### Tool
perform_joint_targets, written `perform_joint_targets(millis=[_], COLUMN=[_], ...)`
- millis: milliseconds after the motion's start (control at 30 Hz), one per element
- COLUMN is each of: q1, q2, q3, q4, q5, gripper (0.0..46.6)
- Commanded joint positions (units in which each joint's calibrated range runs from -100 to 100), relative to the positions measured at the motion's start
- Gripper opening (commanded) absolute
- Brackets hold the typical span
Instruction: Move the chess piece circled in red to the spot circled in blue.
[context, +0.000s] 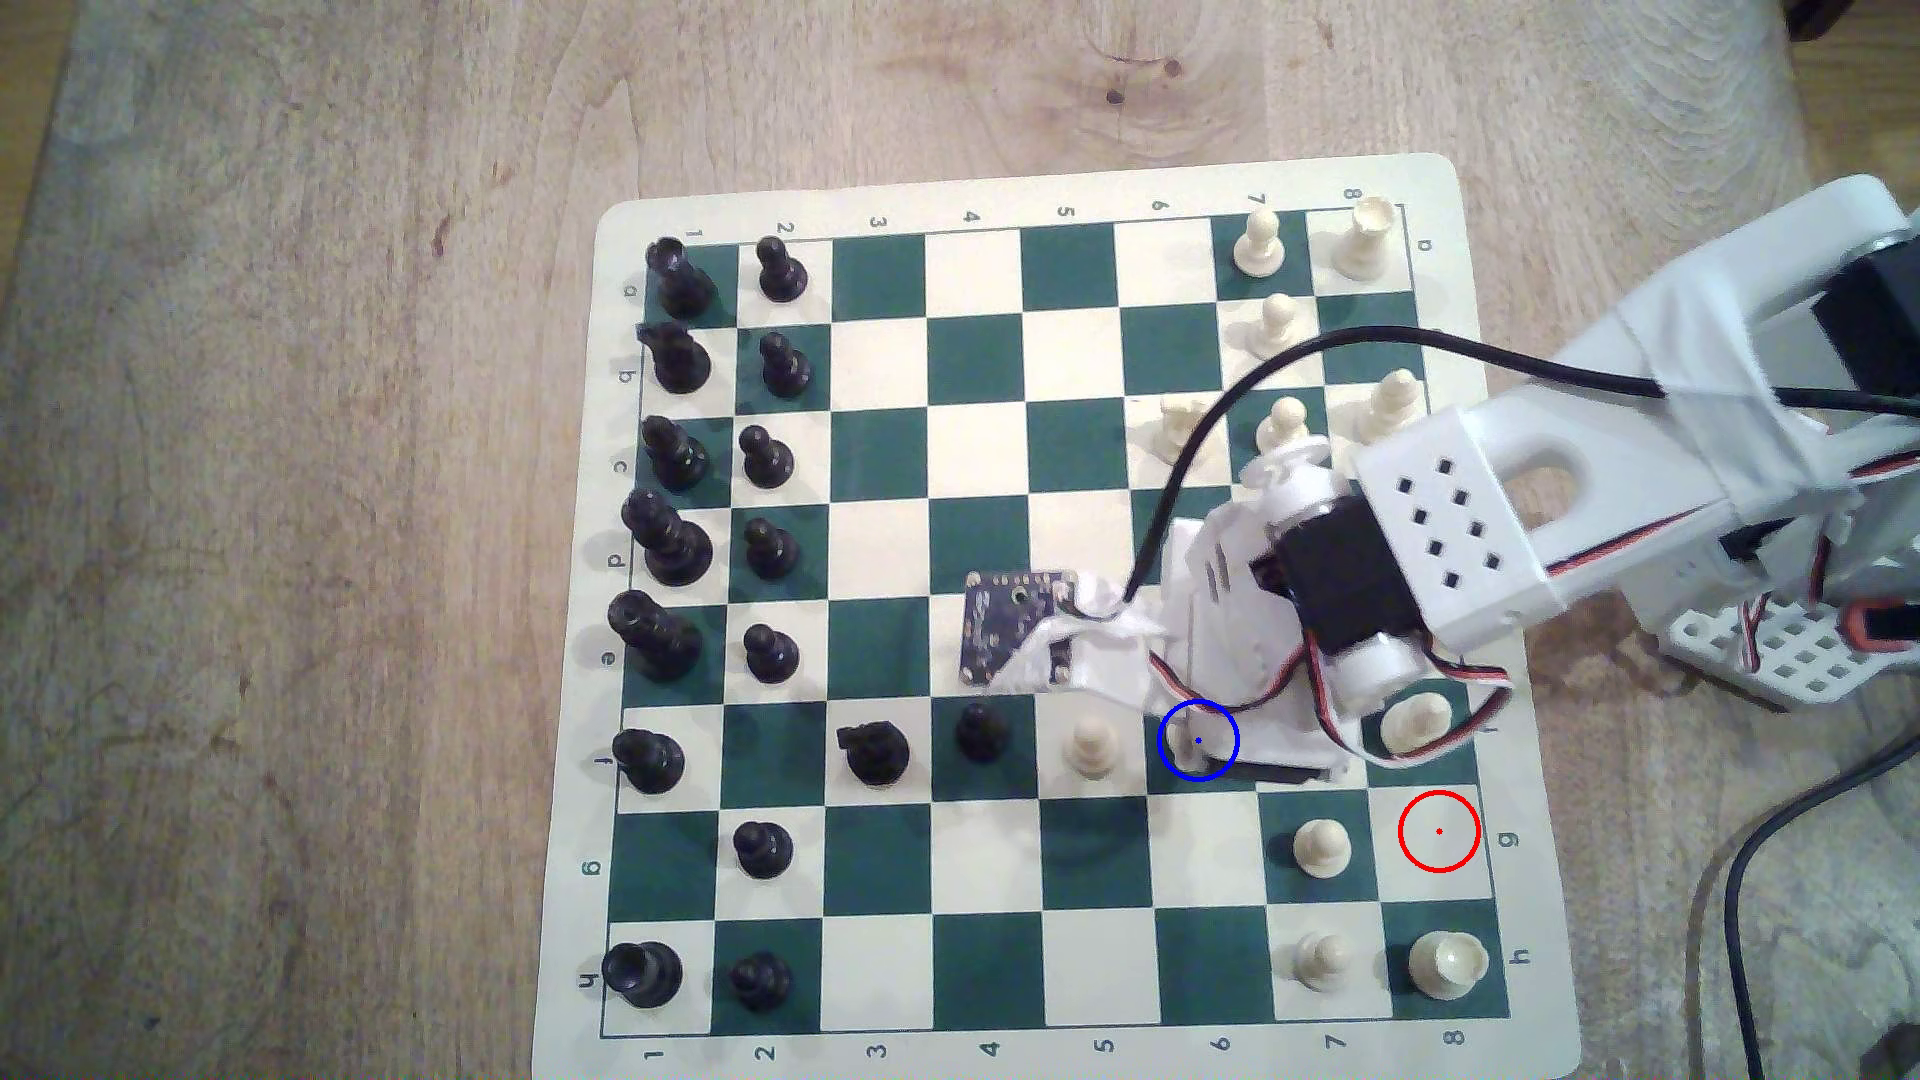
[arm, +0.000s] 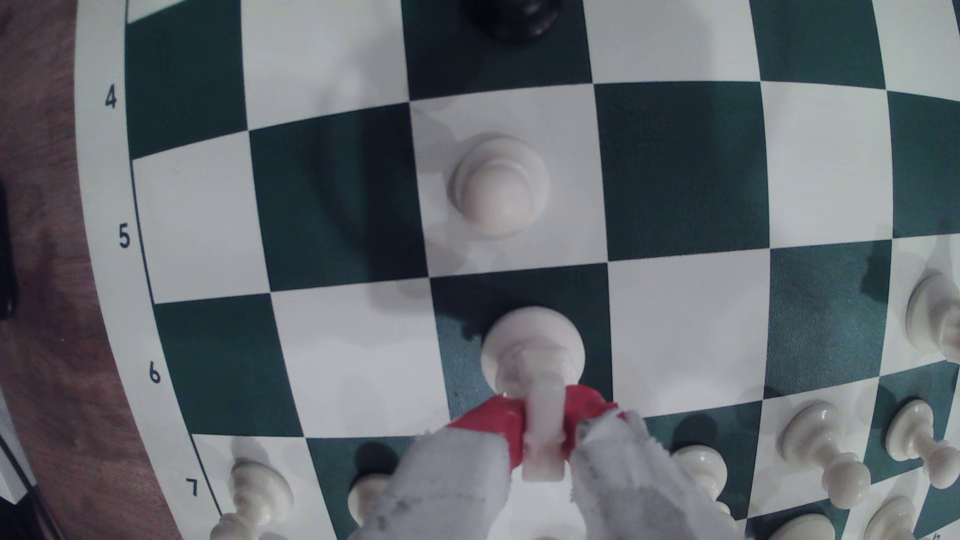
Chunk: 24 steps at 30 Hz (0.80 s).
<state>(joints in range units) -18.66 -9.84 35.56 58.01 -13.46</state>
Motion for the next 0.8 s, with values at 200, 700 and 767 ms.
perform_joint_targets(millis=[200,700,767], q1=[0.2,-0.1,-0.2], q2=[-0.1,-23.9,-26.6], q3=[0.2,11.9,13.2], q4=[-0.4,-3.4,-2.4], q5=[0.6,-1.7,-2.0], gripper=[9.8,34.9,35.2])
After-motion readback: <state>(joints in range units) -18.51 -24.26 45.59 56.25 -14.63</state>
